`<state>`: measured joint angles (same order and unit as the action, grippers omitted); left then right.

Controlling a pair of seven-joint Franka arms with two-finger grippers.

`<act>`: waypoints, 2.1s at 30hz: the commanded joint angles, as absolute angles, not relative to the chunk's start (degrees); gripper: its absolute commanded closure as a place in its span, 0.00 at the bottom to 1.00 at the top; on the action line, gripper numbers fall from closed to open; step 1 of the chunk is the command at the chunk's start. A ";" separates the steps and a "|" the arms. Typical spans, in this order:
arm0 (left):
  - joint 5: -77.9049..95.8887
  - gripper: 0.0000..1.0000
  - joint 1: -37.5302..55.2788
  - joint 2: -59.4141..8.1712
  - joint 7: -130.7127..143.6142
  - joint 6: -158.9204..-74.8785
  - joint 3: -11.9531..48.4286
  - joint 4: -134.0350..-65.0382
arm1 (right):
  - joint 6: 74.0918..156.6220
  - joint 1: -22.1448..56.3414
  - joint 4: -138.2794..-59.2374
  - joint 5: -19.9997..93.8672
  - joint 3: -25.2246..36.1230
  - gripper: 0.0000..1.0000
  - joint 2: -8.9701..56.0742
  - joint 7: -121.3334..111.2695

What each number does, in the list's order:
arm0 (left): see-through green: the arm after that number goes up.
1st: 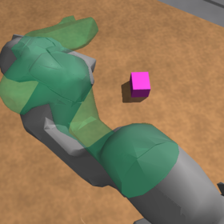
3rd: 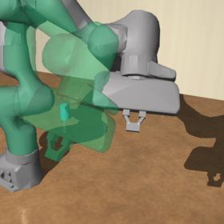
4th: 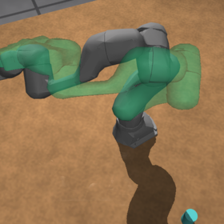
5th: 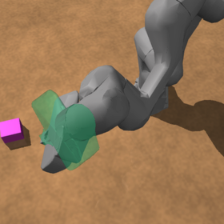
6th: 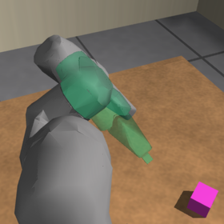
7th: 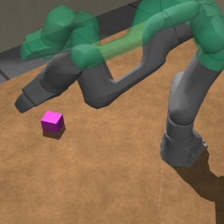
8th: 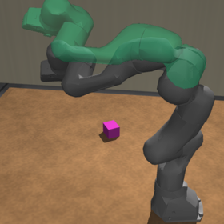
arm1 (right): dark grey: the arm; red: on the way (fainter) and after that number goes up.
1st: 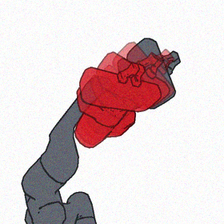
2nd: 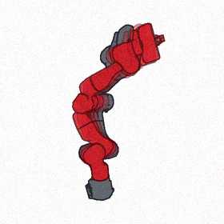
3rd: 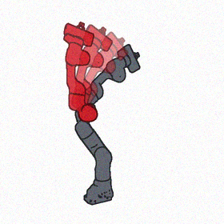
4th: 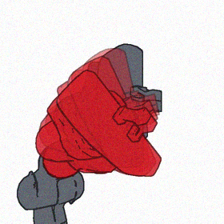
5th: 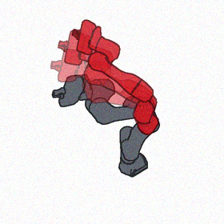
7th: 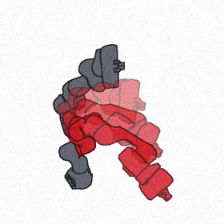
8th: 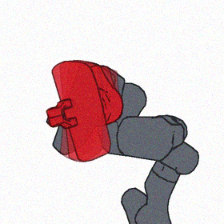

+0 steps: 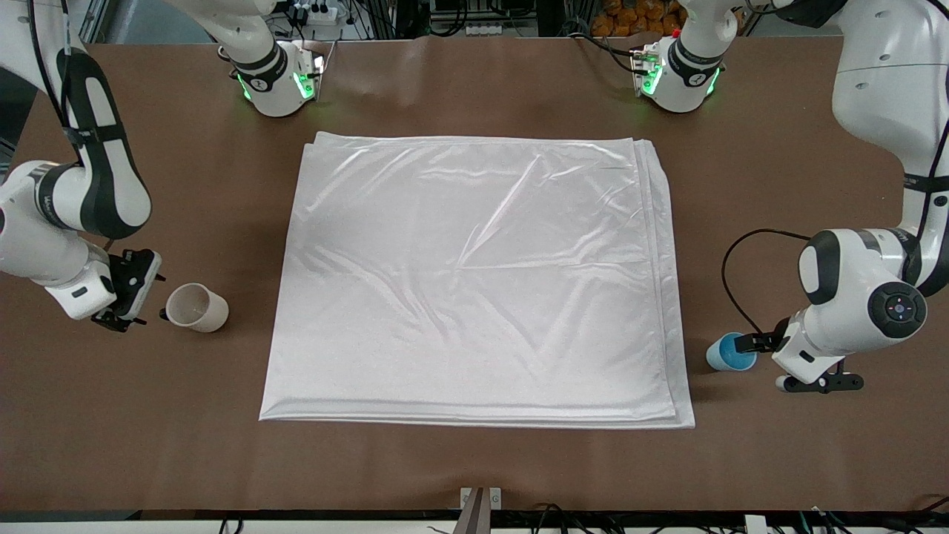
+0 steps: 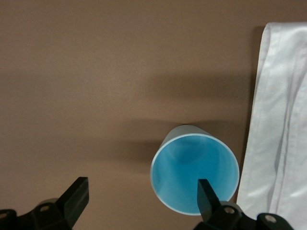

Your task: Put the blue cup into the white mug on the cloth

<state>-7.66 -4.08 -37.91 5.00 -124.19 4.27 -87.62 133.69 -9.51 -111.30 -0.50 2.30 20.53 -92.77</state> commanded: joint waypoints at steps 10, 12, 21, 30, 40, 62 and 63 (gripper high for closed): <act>-7.38 0.00 -3.78 -39.72 5.80 -124.63 4.48 -87.10 | 133.15 -9.49 -98.27 -1.05 2.20 0.00 31.28 -116.88; -7.38 0.02 -3.69 -39.90 5.80 -124.72 4.48 -87.10 | 133.24 -9.49 -97.56 -1.05 2.20 0.00 32.08 -119.26; -7.38 0.36 -3.60 -40.69 5.28 -125.16 4.57 -87.10 | 133.24 -11.34 -97.82 -0.97 2.20 0.00 32.87 -122.25; -7.82 1.00 -3.34 -41.04 5.01 -125.33 4.75 -86.92 | 133.59 -12.83 -99.49 -0.79 2.11 0.00 33.93 -122.26; -7.56 1.00 -3.34 -40.70 4.75 -126.30 4.83 -86.66 | 134.91 -12.74 -101.42 -0.35 2.11 0.00 34.01 -122.26; -6.24 1.00 -3.96 -36.04 2.37 -125.60 6.68 -86.92 | 136.85 -13.45 -105.82 0.79 1.67 0.24 33.93 -122.26; -6.24 1.00 -3.87 -35.95 2.37 -125.60 6.68 -86.92 | 136.76 -13.45 -105.82 0.79 1.50 0.31 33.93 -122.26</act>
